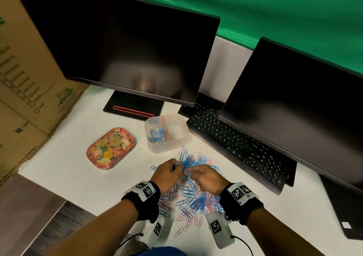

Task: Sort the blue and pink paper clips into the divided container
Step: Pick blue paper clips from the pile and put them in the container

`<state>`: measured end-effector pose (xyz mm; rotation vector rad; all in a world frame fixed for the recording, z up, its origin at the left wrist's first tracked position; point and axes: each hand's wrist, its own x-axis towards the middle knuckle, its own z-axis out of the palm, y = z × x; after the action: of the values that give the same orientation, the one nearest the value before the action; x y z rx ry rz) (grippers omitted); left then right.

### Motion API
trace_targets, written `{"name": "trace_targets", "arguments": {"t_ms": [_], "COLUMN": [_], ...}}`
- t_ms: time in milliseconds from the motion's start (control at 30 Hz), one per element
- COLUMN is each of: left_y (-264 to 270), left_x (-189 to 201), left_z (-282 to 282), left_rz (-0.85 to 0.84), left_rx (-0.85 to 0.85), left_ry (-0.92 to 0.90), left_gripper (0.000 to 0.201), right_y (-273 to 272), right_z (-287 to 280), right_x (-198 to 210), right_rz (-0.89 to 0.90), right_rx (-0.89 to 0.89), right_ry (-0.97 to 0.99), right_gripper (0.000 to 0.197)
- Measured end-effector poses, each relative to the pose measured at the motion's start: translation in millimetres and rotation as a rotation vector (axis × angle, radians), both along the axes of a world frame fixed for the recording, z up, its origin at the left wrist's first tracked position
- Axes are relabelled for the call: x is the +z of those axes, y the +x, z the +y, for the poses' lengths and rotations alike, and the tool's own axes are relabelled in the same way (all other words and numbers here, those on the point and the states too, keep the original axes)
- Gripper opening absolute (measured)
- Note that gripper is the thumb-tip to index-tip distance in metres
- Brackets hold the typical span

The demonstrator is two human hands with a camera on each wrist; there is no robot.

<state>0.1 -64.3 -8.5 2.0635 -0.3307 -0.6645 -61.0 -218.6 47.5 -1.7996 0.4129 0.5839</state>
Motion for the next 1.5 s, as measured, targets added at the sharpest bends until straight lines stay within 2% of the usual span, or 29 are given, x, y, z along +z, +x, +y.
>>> {"name": "trace_targets", "arguments": {"t_ms": [133, 300, 400, 600, 733, 867, 1000, 1133, 1233, 1333, 1433, 1500], "left_y": [2.1, 3.3, 1.8, 4.6, 2.4, -0.5, 1.0, 0.5, 2.1, 3.5, -2.6, -4.7], "left_x": [0.5, 1.3, 4.1, 8.5, 10.2, 12.9, 14.7, 16.4, 20.3, 26.1, 31.2, 30.4], "left_z": [-0.6, -0.3, -1.4, 0.9, -0.1, 0.9, 0.7, -1.1, -0.7, 1.8, -0.5, -2.7], "left_rz": [-0.011, 0.107, 0.206, 0.295, 0.299, 0.309, 0.200, 0.102, 0.069, 0.051, 0.010, 0.016], "left_rx": [0.020, -0.052, -0.122, -0.186, -0.174, -0.122, -0.188, -0.263, -0.270, -0.348, -0.493, -0.489], "left_ry": [0.011, -0.047, -0.098, -0.157, -0.173, -0.207, -0.134, -0.040, 0.019, 0.104, 0.192, 0.183], "left_gripper": [0.023, 0.023, 0.020, 0.025, 0.020, 0.019, 0.019, 0.016, 0.022, 0.023, 0.009, 0.011], "right_y": [-0.4, -3.5, -2.9, -3.4, -2.0, -0.4, -2.2, 1.0, 2.8, 1.6, 4.3, 8.1], "right_z": [-1.0, -4.9, -6.3, -5.9, -6.8, -10.5, -8.2, -0.4, 3.1, 4.7, 7.0, 8.7], "right_x": [-3.2, -4.7, -6.9, -10.9, -18.1, -19.5, -19.3, -29.6, -37.1, -36.0, -34.3, -33.9], "right_rz": [-0.108, -0.318, -0.374, -0.347, -0.299, -0.298, -0.252, -0.220, -0.214, -0.219, -0.208, -0.205], "right_rx": [0.104, 0.197, 0.215, 0.214, 0.062, -0.090, -0.224, -0.271, -0.309, -0.271, -0.176, -0.170], "right_ry": [-0.209, -0.273, -0.280, -0.280, -0.317, -0.293, -0.147, -0.113, -0.112, -0.108, -0.098, -0.109], "right_gripper": [0.043, 0.056, 0.049, 0.018, 0.003, 0.020, 0.033, 0.024, 0.023, 0.020, 0.021, 0.022]}}
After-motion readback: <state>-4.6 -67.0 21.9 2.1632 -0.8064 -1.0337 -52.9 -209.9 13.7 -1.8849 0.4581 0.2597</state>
